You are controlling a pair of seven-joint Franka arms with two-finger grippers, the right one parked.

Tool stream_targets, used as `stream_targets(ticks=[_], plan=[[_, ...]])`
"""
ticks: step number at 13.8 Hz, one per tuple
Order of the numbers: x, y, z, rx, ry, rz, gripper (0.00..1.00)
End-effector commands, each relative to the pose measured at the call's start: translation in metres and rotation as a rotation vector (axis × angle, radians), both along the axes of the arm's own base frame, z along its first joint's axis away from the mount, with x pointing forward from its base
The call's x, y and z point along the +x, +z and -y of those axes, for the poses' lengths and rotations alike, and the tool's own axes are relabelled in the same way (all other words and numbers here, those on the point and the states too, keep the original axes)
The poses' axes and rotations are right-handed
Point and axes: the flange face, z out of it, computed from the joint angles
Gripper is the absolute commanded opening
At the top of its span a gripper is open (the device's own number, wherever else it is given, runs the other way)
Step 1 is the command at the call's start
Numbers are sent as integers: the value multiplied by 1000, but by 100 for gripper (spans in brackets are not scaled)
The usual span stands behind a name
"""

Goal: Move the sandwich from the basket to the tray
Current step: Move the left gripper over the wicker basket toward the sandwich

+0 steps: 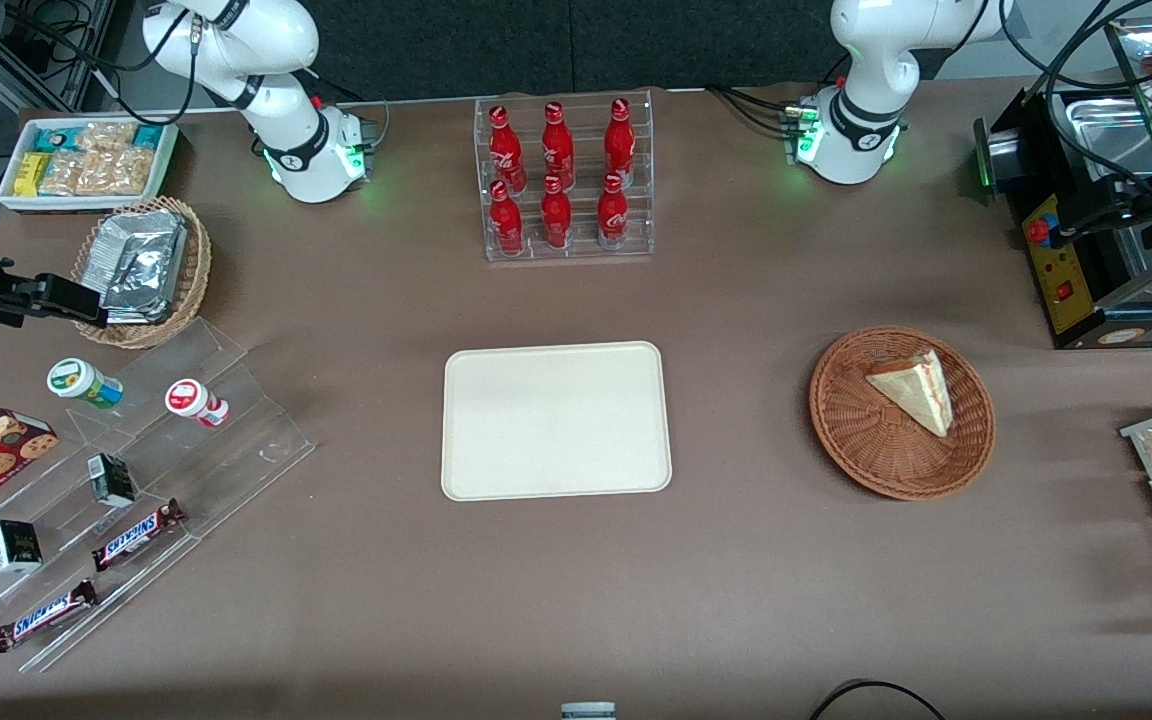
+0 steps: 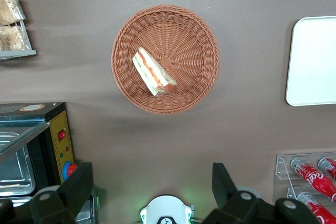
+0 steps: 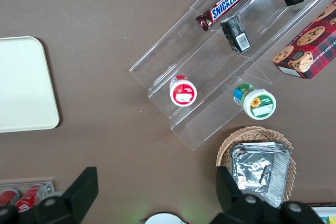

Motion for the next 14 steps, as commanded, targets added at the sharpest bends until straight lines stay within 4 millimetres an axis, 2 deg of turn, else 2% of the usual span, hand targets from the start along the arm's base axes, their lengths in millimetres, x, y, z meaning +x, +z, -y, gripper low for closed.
stream_targets(ticks=[1, 2, 4, 8, 11, 14], plan=[[-2, 2, 2, 1, -15, 8, 100], [1, 1, 2, 3, -15, 10, 100], [12, -18, 1, 41, 21, -20, 100], [26, -79, -4, 73, 173, -81, 100], [34, -138, 7, 131, 578, -54, 100], [35, -192, 12, 130, 775, 12, 100]])
